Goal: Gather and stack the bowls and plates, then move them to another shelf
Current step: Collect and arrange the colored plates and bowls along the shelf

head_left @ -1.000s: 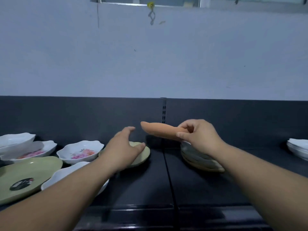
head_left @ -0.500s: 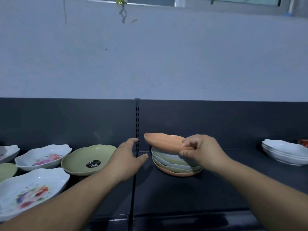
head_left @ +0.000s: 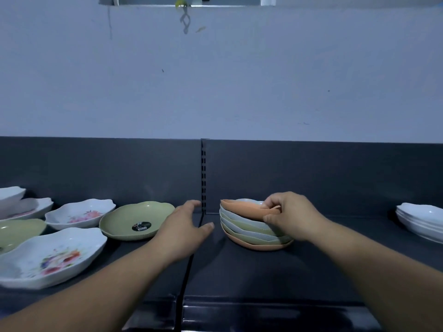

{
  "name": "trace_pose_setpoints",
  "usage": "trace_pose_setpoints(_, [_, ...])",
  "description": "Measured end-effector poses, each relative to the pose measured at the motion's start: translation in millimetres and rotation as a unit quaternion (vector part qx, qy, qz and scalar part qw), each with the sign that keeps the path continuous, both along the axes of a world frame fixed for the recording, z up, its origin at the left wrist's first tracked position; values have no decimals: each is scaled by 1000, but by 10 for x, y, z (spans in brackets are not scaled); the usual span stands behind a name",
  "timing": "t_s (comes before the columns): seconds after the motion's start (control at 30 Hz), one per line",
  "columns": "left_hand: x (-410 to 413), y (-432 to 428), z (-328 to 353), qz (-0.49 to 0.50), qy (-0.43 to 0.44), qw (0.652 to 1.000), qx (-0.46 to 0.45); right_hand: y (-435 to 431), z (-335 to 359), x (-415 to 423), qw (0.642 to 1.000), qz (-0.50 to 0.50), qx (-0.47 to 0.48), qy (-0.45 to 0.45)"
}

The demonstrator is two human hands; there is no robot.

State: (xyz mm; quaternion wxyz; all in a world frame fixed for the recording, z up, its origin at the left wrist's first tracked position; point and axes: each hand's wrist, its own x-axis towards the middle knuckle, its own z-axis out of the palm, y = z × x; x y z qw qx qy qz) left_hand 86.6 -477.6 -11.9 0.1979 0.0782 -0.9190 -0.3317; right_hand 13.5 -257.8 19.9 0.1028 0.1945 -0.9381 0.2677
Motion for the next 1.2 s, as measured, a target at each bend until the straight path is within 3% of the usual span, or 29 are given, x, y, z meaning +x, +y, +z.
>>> trace_pose_setpoints(0.4, [60,104,-46,24,-7,1000,1,27,17,-59,998,1,55,-20])
trace_pose_setpoints(0.6, [164,-47,-6,48,-8,999,-15,-272,20,3,1000,21,-12,15])
trace_pose_setpoints(0.8, [351,-614,136,97,-10,995,-7,-821,5,105,991,128,-17,36])
trace_pose_setpoints(1.2, [974,-2140,421,220,15,975,1,-2146,-52,402,978,204,26,-28])
